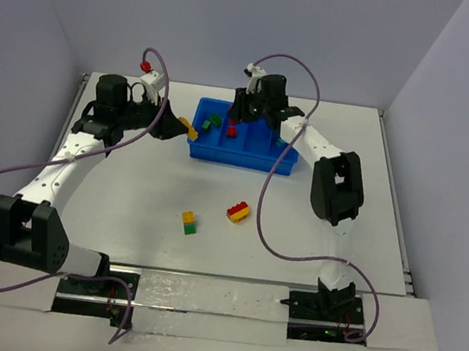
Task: Sort the legos into containers by color
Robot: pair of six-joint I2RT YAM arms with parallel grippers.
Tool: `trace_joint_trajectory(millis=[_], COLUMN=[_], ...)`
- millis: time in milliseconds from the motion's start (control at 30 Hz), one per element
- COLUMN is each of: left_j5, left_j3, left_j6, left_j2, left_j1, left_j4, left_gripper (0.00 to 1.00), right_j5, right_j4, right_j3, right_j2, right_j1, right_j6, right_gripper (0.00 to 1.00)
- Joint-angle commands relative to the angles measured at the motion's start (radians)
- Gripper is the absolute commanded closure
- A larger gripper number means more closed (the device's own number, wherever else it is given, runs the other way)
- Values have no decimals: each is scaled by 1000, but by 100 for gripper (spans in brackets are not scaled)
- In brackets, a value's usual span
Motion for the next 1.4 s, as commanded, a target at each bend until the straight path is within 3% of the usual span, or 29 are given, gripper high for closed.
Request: trace_joint_trajectory(millis=[0,200,467,567,667,900,1133,1200,1367], left_j5=[-9,-15,-21,-21,-23,-24,-24,-20,-16], left_j3=[-2,-1,-4,-5,-1,1,5,11,23], left_j6=[-17,-19,-17,-17,-18,-25,-35,-37,-42], left_j2=[-16,-2,7,12,15,17,21,24,32], left_j1=[9,12,17,17,18,18,19,18,18], left_j4=[45,47,51,53,52,56,67,69,81], left_gripper=[100,100,100,100,100,100,100,100,100], right_j5=[88,131,324,374,401,430,428,422,393], right_j4=[76,66,104,133,146,146,148,145,148], right_j3=[94,181,200,184,169,169,159,157,103], right_j2=[58,158,184,181,180,182,176,169,95], right_j1=[15,22,48,67,74,87,87,88,88], right_j6=[-3,-9,-13,-23,-31,-43,-31,-23,-4], right_gripper=[91,86,82,72,69,47,41,35,34])
